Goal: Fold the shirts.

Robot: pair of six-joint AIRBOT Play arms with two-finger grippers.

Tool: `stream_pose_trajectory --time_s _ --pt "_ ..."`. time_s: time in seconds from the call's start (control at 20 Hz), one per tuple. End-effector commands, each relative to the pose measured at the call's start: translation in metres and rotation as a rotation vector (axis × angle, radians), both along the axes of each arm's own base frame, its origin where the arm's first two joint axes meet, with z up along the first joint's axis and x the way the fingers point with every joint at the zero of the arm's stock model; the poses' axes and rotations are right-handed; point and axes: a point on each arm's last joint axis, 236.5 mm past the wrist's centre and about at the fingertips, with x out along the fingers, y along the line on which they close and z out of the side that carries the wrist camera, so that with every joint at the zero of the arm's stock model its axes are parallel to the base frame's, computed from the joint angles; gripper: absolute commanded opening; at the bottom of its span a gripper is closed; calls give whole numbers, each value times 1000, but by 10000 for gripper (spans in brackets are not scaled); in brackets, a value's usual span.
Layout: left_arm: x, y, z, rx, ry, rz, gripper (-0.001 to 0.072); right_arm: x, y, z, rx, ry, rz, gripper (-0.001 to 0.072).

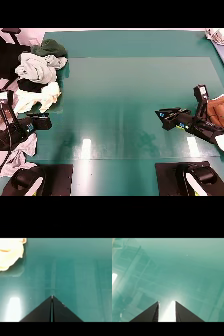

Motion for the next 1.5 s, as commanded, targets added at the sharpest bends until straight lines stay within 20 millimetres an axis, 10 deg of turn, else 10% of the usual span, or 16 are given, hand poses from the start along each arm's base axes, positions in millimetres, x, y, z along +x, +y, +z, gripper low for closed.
stream_pose_trajectory --time_s 0.0,0.7,1.15,1.3,1.45 --pt "0 0 -1 1 2 1 27 0 0 -1 0 1 0 236" --pt "0 0 0 0 -2 0 27 0 0 -2 0 0 -2 235" --pt "7 -35 27 -270 -64 -8 26 15 -6 14 26 -70 -53 235" --pt "4 6 19 -244 13 198 26 17 -7 16 26 -82 -61 235" --pt "10 72 64 -46 -58 402 27 16 -7 15 26 -77 -59 235"
